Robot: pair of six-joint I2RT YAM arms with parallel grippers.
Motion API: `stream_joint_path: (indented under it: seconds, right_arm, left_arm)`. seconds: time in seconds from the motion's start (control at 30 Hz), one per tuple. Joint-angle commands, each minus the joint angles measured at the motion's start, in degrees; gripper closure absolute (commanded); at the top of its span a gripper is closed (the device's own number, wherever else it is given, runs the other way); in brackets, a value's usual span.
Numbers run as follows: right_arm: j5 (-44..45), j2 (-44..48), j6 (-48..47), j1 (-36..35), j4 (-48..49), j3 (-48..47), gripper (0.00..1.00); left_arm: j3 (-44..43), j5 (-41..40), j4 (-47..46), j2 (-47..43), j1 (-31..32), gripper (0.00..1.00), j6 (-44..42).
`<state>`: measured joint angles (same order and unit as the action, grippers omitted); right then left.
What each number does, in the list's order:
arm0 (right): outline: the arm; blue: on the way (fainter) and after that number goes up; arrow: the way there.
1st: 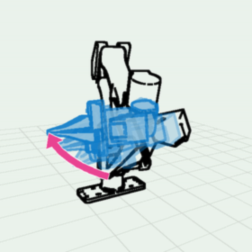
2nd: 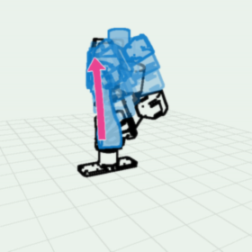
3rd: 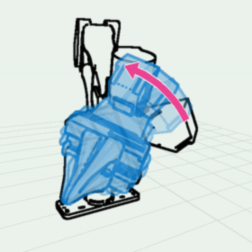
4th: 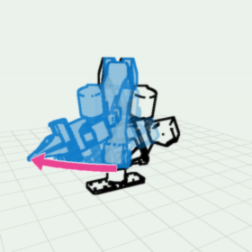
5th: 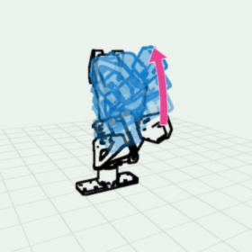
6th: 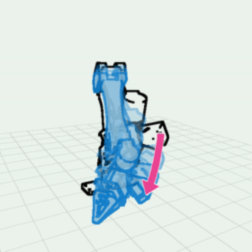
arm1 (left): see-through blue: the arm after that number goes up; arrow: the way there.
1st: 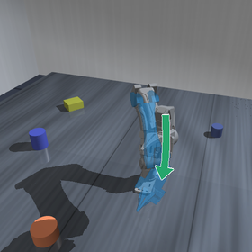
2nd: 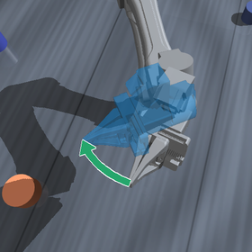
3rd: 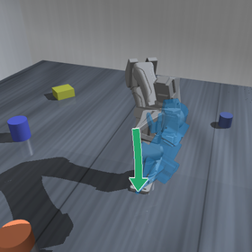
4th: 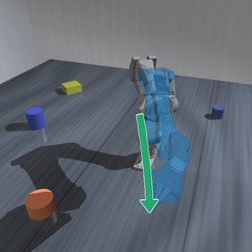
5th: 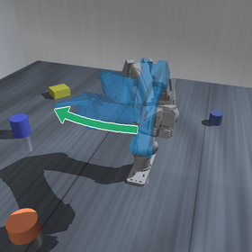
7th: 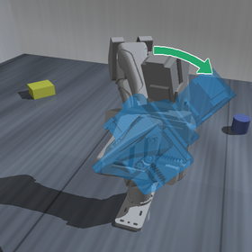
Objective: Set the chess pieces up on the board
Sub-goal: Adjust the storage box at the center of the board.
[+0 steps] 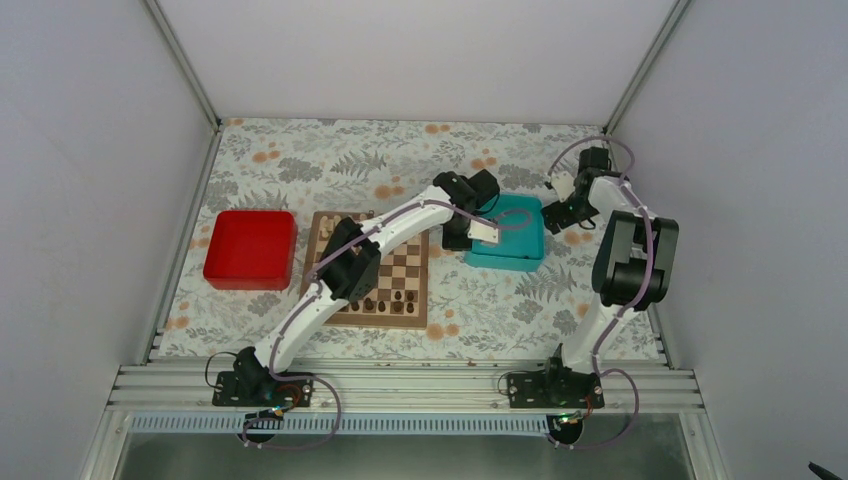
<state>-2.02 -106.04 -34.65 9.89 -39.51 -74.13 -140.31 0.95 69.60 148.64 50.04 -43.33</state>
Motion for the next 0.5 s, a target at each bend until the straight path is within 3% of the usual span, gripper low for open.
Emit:
stream_joint_path:
  seconds: [0.0, 0.47]
  right_arm:
    - [0.4, -2.4, -1.5, 0.9, -0.5, -4.0, 0.08]
    - [-3.2, -7.6, -3.0, 0.7, -4.8, -12.2, 0.08]
  left_arm:
    - [-1.0, 4.0, 4.8, -3.8, 1.8, 0.98, -0.7]
    - [4.9, 5.5, 5.4, -5.9, 4.9, 0.98, -1.1]
